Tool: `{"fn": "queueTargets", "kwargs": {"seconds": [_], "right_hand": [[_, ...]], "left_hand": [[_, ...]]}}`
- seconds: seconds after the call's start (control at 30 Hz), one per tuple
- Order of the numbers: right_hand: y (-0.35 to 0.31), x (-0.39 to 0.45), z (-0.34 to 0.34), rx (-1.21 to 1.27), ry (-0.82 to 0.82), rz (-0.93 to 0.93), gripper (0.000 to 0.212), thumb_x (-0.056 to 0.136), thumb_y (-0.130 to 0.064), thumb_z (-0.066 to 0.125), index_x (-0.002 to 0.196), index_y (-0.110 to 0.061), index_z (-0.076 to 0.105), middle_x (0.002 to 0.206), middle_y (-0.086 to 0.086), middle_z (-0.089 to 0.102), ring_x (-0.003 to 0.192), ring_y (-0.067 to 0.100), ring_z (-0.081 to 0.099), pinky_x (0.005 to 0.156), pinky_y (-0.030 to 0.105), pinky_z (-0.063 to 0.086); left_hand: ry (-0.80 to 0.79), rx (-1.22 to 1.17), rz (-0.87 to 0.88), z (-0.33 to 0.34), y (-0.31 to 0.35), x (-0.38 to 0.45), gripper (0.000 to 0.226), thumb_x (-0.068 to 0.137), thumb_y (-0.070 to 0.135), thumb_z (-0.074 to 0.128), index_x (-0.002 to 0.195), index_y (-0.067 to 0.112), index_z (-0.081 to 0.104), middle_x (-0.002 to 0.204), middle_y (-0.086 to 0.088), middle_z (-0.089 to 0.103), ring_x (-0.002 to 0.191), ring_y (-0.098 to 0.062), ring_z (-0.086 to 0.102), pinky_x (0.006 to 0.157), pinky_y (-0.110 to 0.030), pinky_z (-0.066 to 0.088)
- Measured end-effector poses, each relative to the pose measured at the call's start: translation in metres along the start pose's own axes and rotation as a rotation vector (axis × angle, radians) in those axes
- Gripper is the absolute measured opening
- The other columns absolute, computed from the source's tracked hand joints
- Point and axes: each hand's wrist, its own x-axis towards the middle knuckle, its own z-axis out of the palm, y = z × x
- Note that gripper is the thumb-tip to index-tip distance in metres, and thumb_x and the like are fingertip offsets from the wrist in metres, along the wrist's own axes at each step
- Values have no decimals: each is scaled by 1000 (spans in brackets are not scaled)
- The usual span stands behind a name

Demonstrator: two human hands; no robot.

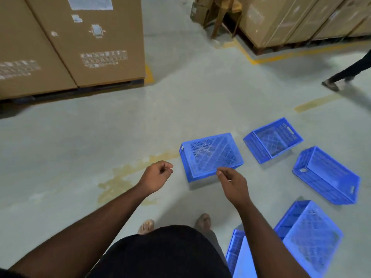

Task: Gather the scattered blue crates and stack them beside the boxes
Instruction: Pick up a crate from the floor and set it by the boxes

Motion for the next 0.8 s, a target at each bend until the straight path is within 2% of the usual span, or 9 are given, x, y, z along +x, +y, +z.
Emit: {"fn": "queueTargets", "kwargs": {"seconds": [0.07,0.17,0.23,0.33,0.47,0.53,0.6,0.73,0.8], "right_hand": [[20,52,-18,11,-22,35,14,96,-19,67,108,-18,76,95,-21,70,86,-22,60,73,-3,39],[56,133,-41,46,-122,134,21,97,-22,67,117,-15,71,106,-8,71,93,-5,63,75,0,41],[90,194,-59,65,-227,260,30,96,-27,68,124,-15,67,110,-5,67,101,10,62,84,12,43],[142,286,-83,57,-301,313,33,96,-27,68,125,-13,67,111,-2,65,107,16,62,90,23,41],[204,397,-104,184,-265,543,37,91,-28,69,124,-14,62,103,6,69,91,22,66,86,41,52],[249,452,-102,192,-222,631,52,78,-40,69,125,-18,61,100,10,72,83,22,67,78,43,54],[290,497,-91,59,-243,647,60,74,-49,64,129,-27,58,102,3,72,92,24,68,88,44,55],[371,562,-30,-117,-429,544,51,94,-32,66,142,-23,52,120,5,67,109,24,63,99,35,47],[407,592,6,-116,-445,527,50,96,-27,66,143,-15,54,131,8,63,109,23,63,89,27,45]], "left_hand": [[8,1,-53,26,11,46,13,91,23,64,95,34,69,97,3,76,96,-17,71,90,-33,55],[49,-30,-128,65,26,107,11,89,23,65,97,28,70,98,0,76,95,-20,70,90,-34,54],[92,-79,-206,106,44,148,12,87,19,65,96,26,69,99,-6,76,90,-23,70,83,-32,53],[141,-202,-383,164,71,206,15,90,10,65,103,14,69,101,-12,75,80,-20,65,70,-26,47],[301,-385,-630,217,85,286,8,96,13,59,97,13,67,96,-10,70,78,-21,59,69,-28,46],[363,-362,-690,236,73,329,9,95,12,58,94,15,67,98,-10,71,79,-21,60,69,-28,46],[393,-338,-735,256,54,372,9,94,13,59,95,16,68,100,-9,73,82,-21,62,70,-28,48],[347,-292,-805,302,-15,465,8,94,14,61,92,13,68,98,-10,74,84,-23,64,75,-31,48],[334,-254,-823,322,-47,506,8,93,11,63,88,12,69,93,-14,72,79,-25,61,71,-29,44]]}}
